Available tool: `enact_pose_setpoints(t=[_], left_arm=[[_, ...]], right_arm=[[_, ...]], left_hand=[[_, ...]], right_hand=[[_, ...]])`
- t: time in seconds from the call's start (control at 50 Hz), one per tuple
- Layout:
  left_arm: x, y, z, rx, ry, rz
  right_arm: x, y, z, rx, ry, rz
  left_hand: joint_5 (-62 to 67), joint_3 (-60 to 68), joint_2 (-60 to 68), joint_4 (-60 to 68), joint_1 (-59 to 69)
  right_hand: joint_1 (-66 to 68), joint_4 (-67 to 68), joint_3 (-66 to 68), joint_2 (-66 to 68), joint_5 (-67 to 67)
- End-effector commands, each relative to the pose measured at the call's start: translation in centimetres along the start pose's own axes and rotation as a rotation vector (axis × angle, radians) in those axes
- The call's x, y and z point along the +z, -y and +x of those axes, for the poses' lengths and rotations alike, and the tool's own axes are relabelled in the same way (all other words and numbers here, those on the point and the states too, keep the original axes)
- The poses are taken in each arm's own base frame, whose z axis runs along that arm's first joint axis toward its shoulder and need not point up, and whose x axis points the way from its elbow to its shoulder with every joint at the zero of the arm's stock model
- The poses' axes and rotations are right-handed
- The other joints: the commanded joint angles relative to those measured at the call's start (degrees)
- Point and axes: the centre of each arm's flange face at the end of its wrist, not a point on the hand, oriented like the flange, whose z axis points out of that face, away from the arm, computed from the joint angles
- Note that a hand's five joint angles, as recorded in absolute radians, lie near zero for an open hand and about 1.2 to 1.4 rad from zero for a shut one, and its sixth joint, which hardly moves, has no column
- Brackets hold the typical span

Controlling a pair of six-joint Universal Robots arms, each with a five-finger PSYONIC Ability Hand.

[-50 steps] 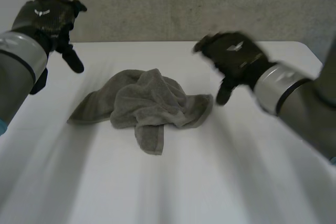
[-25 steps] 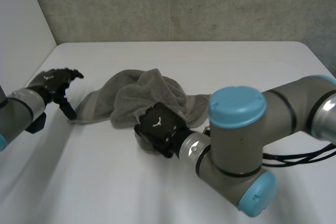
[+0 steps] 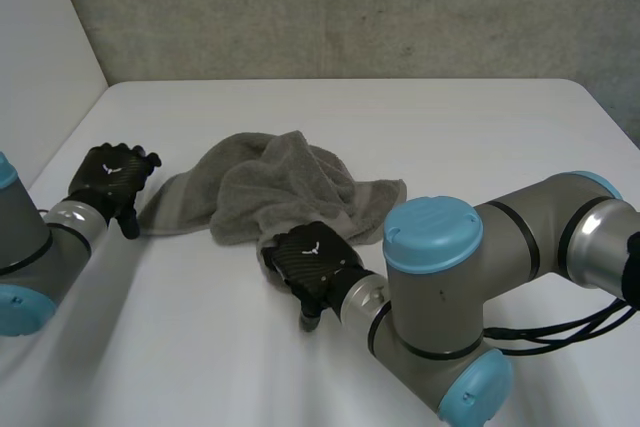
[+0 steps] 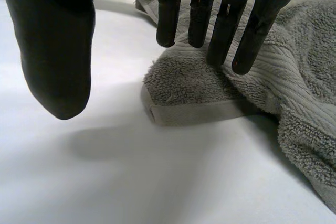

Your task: Fold the laundry

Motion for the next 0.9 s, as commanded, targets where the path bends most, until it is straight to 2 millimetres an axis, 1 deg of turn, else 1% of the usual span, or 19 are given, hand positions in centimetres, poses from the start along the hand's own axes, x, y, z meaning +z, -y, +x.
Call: enact_pose_setpoints(t=[0.02,0.06,0.1,0.2,0.34,0.4,0.64,0.72,0.9], left_arm=[[0.9,-0.8,0.2,-0.009,-0.007,-0.013],[1.1,-0.9,0.2,-0.008,-0.008,-0.016],[1.4,-1.2,0.3,-0.009,-0.01,-0.018],[1.9,-1.5,0.3,-0.008,-0.011,-0.021],[2.4,-1.5,0.2,-0.006,-0.008,-0.016],[2.7,-1.6,0.2,-0.006,-0.008,-0.014],[3.1,-1.7,0.2,-0.007,-0.008,-0.012],[3.1,-1.6,0.1,-0.006,-0.006,-0.008],[3.1,-1.6,0.2,-0.007,-0.008,-0.008]], right_arm=[[0.9,-0.2,0.6,0.04,-0.044,0.001],[1.4,-0.5,0.7,0.054,-0.058,-0.005],[1.7,-0.6,0.8,0.054,-0.064,-0.006],[2.5,-0.7,1.0,0.055,-0.072,-0.004],[3.4,-0.1,1.7,0.046,-0.125,0.016],[4.1,0.0,2.1,0.043,-0.142,0.017],[4.9,-0.5,2.1,0.043,-0.14,-0.005],[5.1,-0.3,2.2,0.043,-0.143,0.004],[5.4,0.5,2.5,0.051,-0.147,0.026]], left_hand=[[2.8,3.0,2.9,3.0,2.9],[3.6,3.8,3.8,3.9,3.8],[4.4,4.7,4.6,4.7,4.6],[6.6,6.8,6.8,6.9,6.8],[7.6,7.8,7.8,7.9,7.8],[9.3,9.5,9.5,9.6,9.5],[14.2,14.4,14.4,14.5,14.4],[17.5,17.8,17.7,17.8,17.7],[17.1,17.3,17.2,17.3,17.2]], right_hand=[[-6.1,-6.3,-6.3,-6.8,-4.7],[-10.7,-10.8,-10.8,-11.3,-9.2],[-11.0,-11.2,-11.2,-11.6,-9.5],[-10.9,-11.0,-11.0,-11.5,-9.4],[-9.7,-9.9,-9.8,-10.3,-8.2],[-8.0,-8.2,-8.1,-8.6,-6.5],[-3.8,-4.0,-3.9,-4.4,-2.3],[-2.9,-3.1,-3.1,-3.6,-1.5],[-4.1,-4.3,-4.3,-4.7,-2.7]])
